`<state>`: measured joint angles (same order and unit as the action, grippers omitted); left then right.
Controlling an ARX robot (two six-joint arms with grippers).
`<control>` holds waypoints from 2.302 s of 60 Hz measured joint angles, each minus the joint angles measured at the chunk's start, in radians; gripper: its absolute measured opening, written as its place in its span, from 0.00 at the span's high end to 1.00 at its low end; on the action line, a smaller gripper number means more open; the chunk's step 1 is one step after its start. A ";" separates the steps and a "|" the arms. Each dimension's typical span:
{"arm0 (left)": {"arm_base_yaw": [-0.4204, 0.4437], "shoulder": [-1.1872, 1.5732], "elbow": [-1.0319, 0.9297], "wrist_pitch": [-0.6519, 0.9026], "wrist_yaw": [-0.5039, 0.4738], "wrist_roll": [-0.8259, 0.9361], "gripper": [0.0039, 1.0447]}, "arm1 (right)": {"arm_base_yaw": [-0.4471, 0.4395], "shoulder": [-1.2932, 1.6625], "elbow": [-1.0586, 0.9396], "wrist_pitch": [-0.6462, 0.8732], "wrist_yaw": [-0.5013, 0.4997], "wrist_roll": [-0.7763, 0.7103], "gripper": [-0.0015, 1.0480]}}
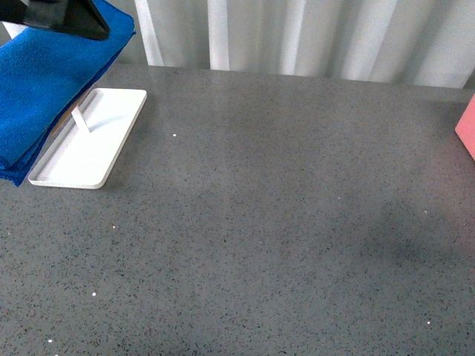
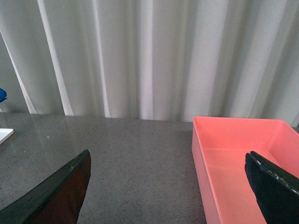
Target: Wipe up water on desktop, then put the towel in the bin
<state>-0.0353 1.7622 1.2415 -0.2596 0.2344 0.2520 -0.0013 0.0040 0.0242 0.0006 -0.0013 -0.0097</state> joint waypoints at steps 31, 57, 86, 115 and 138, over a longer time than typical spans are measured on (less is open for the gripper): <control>0.023 0.194 0.235 0.099 -0.198 0.079 0.06 | 0.000 0.000 0.000 0.000 0.000 0.000 0.07; 0.076 0.342 0.275 0.130 -0.310 0.068 0.06 | 0.000 0.000 0.000 0.000 0.000 0.000 0.07; 0.080 0.346 0.277 0.126 -0.293 0.049 0.40 | 0.000 0.000 0.000 0.000 0.000 0.000 0.07; 0.087 0.335 0.276 0.113 -0.259 0.032 0.95 | 0.000 0.000 0.000 0.000 0.000 0.000 0.07; 0.134 0.219 0.362 0.039 -0.179 -0.002 0.95 | 0.000 0.000 0.000 0.000 0.000 0.000 0.07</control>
<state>0.0990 1.9808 1.6032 -0.2207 0.0555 0.2497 -0.0013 0.0040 0.0242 0.0006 -0.0013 -0.0097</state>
